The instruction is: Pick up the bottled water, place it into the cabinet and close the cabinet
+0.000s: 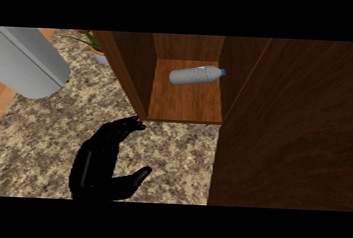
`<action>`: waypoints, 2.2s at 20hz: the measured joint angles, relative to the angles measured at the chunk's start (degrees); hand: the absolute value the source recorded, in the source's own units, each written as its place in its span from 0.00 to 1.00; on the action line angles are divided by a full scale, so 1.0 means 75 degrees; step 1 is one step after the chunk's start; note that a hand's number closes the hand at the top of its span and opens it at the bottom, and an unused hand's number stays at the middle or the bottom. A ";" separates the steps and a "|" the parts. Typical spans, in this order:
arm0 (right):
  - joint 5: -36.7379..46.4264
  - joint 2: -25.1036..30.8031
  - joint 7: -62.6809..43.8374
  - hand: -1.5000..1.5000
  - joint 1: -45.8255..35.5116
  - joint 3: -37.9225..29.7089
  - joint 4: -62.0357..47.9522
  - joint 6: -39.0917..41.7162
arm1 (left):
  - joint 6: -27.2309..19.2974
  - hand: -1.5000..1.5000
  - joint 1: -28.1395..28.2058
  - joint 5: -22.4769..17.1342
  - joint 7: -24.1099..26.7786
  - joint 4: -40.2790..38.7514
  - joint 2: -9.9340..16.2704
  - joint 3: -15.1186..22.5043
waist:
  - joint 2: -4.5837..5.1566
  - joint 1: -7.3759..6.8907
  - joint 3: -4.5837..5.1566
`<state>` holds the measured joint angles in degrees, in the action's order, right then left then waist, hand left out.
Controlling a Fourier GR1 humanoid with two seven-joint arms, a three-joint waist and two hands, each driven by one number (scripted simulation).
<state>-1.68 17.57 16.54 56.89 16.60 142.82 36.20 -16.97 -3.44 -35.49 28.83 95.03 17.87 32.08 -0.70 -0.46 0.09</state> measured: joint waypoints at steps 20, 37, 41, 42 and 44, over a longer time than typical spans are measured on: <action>0.0340 0.0728 -0.0661 1.00 -0.0770 0.1979 0.0081 -0.0068 | 0.1490 0.00 0.2581 -0.1606 0.0168 0.1743 0.1812 -0.1757 | -0.0039 -0.0274 0.0099; 0.0207 0.0354 -0.1497 1.00 -0.1853 0.2379 -0.0028 -0.1312 | 0.2877 0.00 0.3252 -0.2204 0.0193 0.2124 0.2744 -0.2486 | 0.0240 -0.1167 0.0117; 0.0162 0.0442 -0.1684 1.00 -0.2294 0.2336 -0.0043 -0.1290 | 0.3112 0.00 0.3244 -0.2273 0.0148 0.2155 0.2933 -0.2605 | 0.0290 -0.1413 0.0130; 0.0152 0.0466 -0.1725 1.00 -0.2397 0.2325 -0.0046 -0.1281 | 0.3160 0.00 0.3253 -0.2284 0.0124 0.2162 0.2978 -0.2617 | 0.0292 -0.1465 0.0134; 0.0135 0.0522 -0.1799 1.00 -0.2629 0.2294 -0.0056 -0.1249 | 0.3243 0.00 0.3255 -0.2319 0.0097 0.2160 0.3035 -0.2644 | 0.0306 -0.1569 0.0144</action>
<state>-0.67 21.49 3.04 37.17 33.81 142.40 26.84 7.36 20.97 -52.88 29.56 111.23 40.63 12.25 1.60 -12.23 1.17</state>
